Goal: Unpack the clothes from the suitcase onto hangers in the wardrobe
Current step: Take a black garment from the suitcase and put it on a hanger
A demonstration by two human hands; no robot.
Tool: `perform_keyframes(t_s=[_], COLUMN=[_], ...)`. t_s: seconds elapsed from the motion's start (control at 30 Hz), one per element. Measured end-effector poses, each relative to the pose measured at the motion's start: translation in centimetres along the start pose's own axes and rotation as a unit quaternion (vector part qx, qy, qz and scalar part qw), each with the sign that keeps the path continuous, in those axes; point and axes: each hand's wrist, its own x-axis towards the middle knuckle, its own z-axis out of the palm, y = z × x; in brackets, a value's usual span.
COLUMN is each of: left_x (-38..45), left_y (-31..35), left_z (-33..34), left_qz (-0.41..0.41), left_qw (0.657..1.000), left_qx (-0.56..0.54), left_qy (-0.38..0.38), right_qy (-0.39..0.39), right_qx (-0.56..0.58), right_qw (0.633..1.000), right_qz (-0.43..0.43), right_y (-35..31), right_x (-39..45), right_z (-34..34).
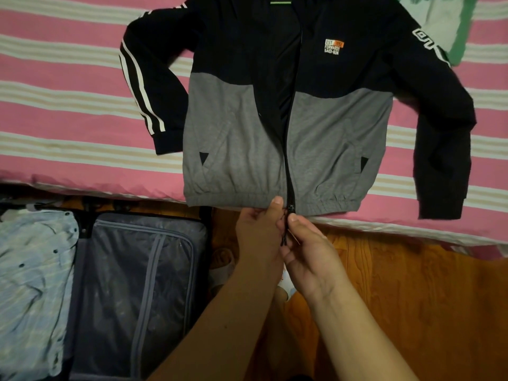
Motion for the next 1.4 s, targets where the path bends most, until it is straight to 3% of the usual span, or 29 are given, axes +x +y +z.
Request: perform_keyframes(t_s=[0.17,0.37,0.57,0.73,0.9,1.03,1.13,1.17,1.2,1.27,1.4], left_x=[0.2,0.8,0.8,0.5,0.7,0.8,0.7,0.6,0.5,0.1,-0.2], left_y=[-0.3,-0.8,-0.7,-0.3,0.0,1.1,2.2,2.4,2.7,3.2,3.6], left_z=[-0.3,-1.2,-2.2,-1.8,-1.9,-1.8,-2.1,-2.4,-2.5,-2.7,-2.0], left_qz=[0.018,0.106,0.051,0.027,0.063,0.125,0.101,0.089,0.083,0.078,0.05], left_qw=[0.999,0.98,0.99,0.994,0.982,0.952,0.954,0.958,0.959,0.964,0.978], left_qx=[0.032,0.167,0.131,0.097,0.174,0.278,0.28,0.271,0.269,0.253,0.2], left_qy=[0.006,0.034,0.03,0.03,0.031,0.021,0.015,0.014,0.017,0.011,-0.007], right_qy=[0.024,0.071,0.068,0.071,0.079,0.081,0.078,0.087,0.098,0.089,0.041], right_qx=[0.006,-0.042,0.007,-0.065,-0.105,-0.103,-0.153,-0.221,-0.329,-0.533,-0.651], right_qw=[1.0,0.997,0.994,0.995,0.991,0.991,0.984,0.966,0.924,0.795,0.634], right_qz=[-0.008,-0.002,0.084,0.027,-0.006,0.01,-0.049,-0.101,-0.167,-0.277,-0.416], right_y=[0.3,1.3,0.6,0.7,0.2,0.0,-0.5,-0.7,-1.0,-1.5,-3.2], right_x=[0.1,0.3,0.2,0.4,0.6,1.3,1.1,1.2,1.3,1.1,0.4], right_z=[0.2,0.1,1.2,0.8,0.6,1.2,1.5,1.3,0.9,0.6,0.0])
